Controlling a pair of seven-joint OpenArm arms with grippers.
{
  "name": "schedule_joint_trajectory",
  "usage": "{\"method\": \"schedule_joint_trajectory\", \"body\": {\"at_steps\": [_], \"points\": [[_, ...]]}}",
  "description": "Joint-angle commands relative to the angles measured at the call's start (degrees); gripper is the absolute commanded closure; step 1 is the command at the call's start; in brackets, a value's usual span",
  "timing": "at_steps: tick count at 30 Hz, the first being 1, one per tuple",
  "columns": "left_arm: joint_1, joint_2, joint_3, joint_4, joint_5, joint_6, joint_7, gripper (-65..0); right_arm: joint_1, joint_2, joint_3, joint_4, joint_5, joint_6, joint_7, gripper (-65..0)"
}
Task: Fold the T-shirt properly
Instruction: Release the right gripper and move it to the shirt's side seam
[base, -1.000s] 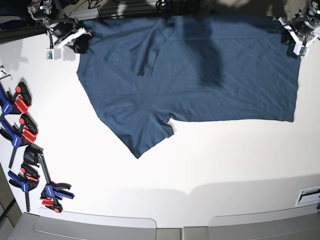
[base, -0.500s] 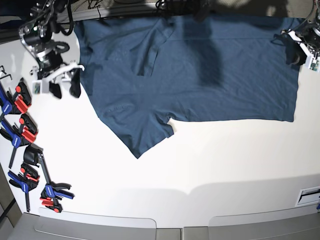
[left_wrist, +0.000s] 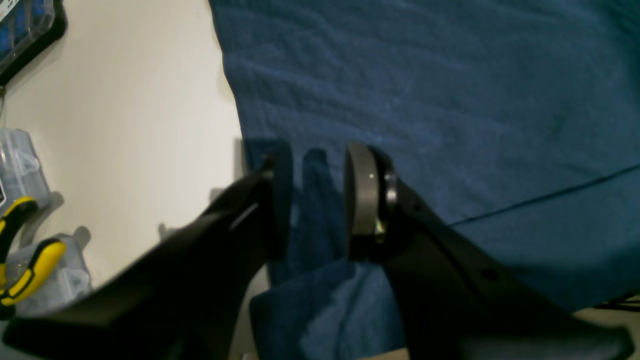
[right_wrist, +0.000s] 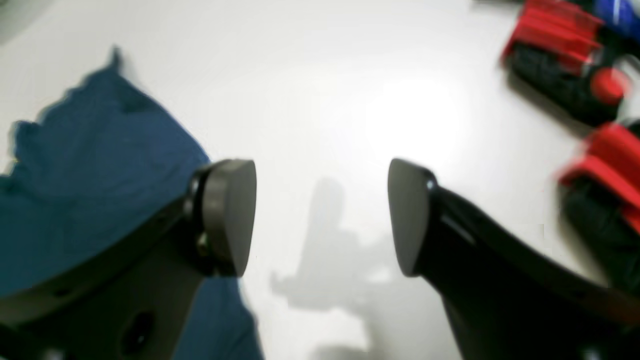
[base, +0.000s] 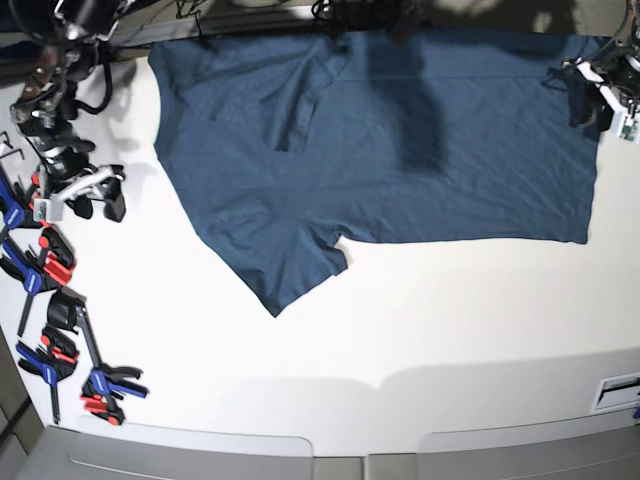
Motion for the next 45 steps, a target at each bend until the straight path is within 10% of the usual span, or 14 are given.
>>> {"method": "schedule_joint_trajectory", "body": {"at_steps": [1,11,20,33,40,45], "points": [[0.3,-0.9,-0.6,0.9,-1.1,-0.2,-1.1,-16.2,2.5,1.9,0.1,-2.6,2.3,1.3,0.4,-38.4],[0.3,-0.9,-0.6,0.9,-2.0,-0.2,-1.3,-16.2,16.2,3.9,-11.5,-29.4,7.5,1.3,-3.8,-38.3],[0.3,-0.8,-0.6,0.9,-2.0,-0.2,-0.9,-16.2,17.6,1.3,-24.6,-29.9,7.5,1.3,-5.4,-38.3],[0.3,-0.8,-0.6,0.9,-2.0,-0.2,-0.9,-16.9,17.6,-2.7,-25.1,-29.9,7.6,1.3,-10.4,-37.9],[0.3,-0.9,-0.6,0.9,-2.0,-0.2,-1.3,-24.6,17.6,-2.6,-25.1,-29.9,7.5,1.3,-10.4,0.0],[-1.0,-0.9,-0.6,0.6,-2.0,0.9,-2.4,-24.8,17.6,-2.6,-25.1,-29.9,7.5,1.3,-10.2,0.0]]}}
